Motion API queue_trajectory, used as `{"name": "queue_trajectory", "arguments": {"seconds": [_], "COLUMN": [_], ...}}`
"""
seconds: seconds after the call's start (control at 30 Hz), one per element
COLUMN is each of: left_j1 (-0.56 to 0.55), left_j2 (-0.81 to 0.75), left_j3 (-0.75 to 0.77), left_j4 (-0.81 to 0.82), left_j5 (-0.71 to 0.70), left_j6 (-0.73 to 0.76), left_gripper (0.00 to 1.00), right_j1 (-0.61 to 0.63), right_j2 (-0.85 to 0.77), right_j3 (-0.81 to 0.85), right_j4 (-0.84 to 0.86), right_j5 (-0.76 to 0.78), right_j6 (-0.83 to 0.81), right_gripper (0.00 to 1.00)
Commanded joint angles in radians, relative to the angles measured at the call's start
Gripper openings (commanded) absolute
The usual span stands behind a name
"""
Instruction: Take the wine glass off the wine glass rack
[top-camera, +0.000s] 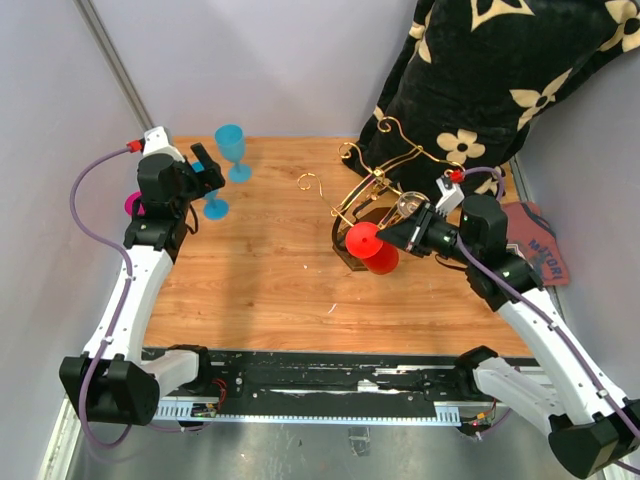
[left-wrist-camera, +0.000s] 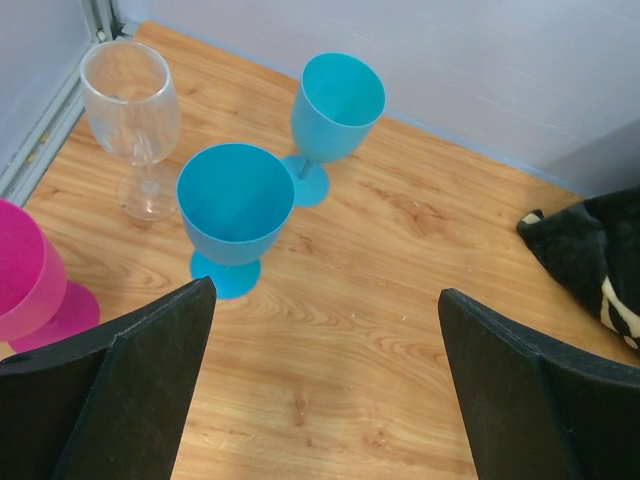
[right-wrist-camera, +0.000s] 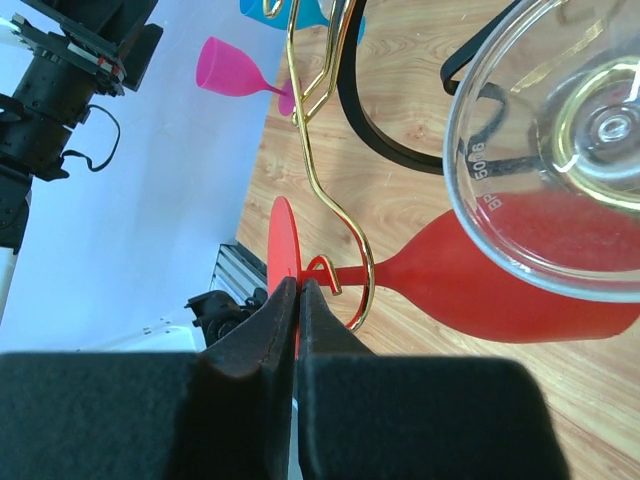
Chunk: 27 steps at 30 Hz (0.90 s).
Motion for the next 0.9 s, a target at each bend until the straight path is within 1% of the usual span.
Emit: {"name": "queue_trajectory", "arguments": {"seconds": [0.0, 0.23, 0.5, 0.6, 0.87], "left_j1": [-0.004, -0.004, -0.004, -0.004, -0.004], "left_j2": [-0.029, -0.033, -0.025, -0.022, -0.02], "left_j3": [-0.002, -0.003, -0.006, -0.007, 0.005], "left_j4": [-0.014, -0.021, -0.035, -0.034, -0.047], "left_j5": [0.018, 0.027, 0.036, 0.043, 0.071], "left_j6": [-0.005, -0.002, -0.002, -0.01, -0.023], "left_gripper": [1.0, 1.0, 1.0, 1.0, 1.0], "right_j1": [-0.033, -0.071, -0.101, -0.102, -0.102], "right_j2": [-0.009, -0.022, -0.047, -0.052, 0.036], "right_j3": [0.037, 0.072, 0.073, 0.06, 0.065], "right_j4": [0.037, -0.038, -0.062, -0.034, 0.102], "right_j5": [0.025, 0.045, 0.02, 0.034, -0.041], "right_j6": [0.017, -0.022, -0.027, -0.03, -0.004], "right_gripper": [0.01, 0.01, 0.01, 0.01, 0.01]}}
